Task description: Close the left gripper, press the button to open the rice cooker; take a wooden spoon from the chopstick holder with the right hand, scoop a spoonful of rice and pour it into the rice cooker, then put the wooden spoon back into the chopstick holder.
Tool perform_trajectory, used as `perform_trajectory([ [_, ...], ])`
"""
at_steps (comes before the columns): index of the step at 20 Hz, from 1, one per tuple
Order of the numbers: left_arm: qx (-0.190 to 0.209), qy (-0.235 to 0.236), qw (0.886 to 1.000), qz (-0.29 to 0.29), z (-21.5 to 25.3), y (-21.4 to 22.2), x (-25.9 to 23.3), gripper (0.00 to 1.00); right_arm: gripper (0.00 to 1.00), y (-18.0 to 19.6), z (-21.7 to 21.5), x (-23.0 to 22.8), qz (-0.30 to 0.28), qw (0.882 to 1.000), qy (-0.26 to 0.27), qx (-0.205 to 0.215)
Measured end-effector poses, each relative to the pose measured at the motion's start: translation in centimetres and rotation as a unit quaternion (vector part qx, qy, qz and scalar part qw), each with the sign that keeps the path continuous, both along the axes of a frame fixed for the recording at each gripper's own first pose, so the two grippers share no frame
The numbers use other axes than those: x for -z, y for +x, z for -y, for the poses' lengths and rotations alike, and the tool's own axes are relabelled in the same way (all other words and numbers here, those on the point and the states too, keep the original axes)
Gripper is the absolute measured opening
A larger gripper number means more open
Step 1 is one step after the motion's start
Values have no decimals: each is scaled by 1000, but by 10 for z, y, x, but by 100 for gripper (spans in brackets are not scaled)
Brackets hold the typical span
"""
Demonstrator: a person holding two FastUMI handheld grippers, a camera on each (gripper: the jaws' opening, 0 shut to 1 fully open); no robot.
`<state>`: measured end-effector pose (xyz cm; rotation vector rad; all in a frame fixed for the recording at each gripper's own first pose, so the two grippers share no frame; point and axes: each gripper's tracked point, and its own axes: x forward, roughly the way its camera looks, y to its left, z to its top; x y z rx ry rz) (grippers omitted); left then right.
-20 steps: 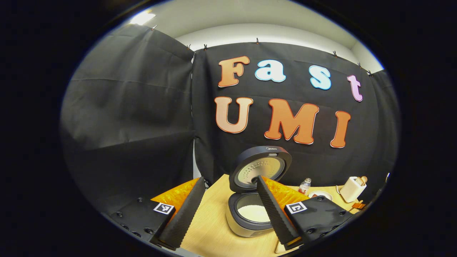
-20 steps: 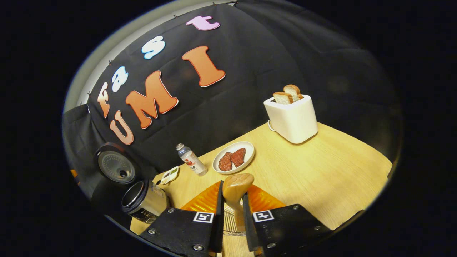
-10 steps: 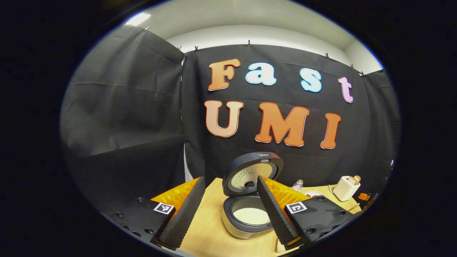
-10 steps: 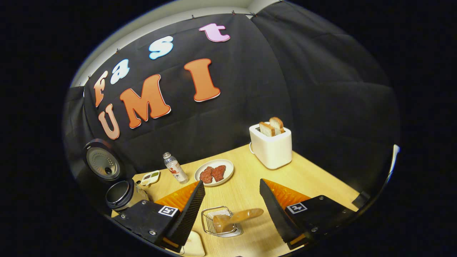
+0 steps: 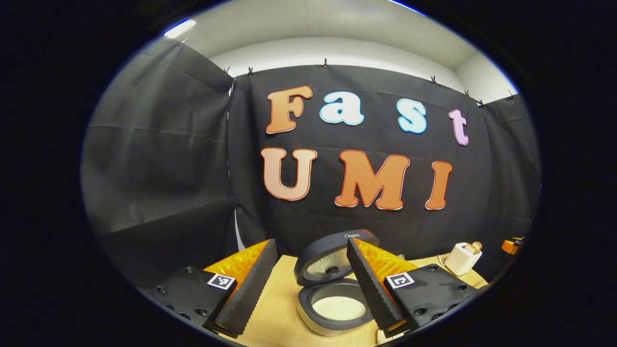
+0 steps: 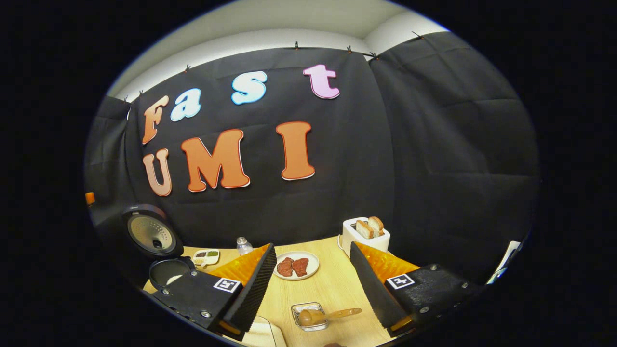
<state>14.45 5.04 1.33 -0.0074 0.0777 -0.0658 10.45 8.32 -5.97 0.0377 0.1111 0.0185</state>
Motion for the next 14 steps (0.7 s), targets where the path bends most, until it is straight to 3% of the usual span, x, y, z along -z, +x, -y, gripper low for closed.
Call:
perform_trajectory([
  [7,36,40,999,7,33,109,-21,94,95,-15,-11,-41,21,1000,-1,14],
  [11,47,36,998,-33,55,171,14,94,95,-23,-11,-56,31,999,0,20],
  [13,46,55,996,-48,58,196,34,100,95,-25,-8,-58,33,999,1,25],
  [14,43,61,996,-58,57,207,44,96,95,-26,-7,-60,32,999,2,26],
])
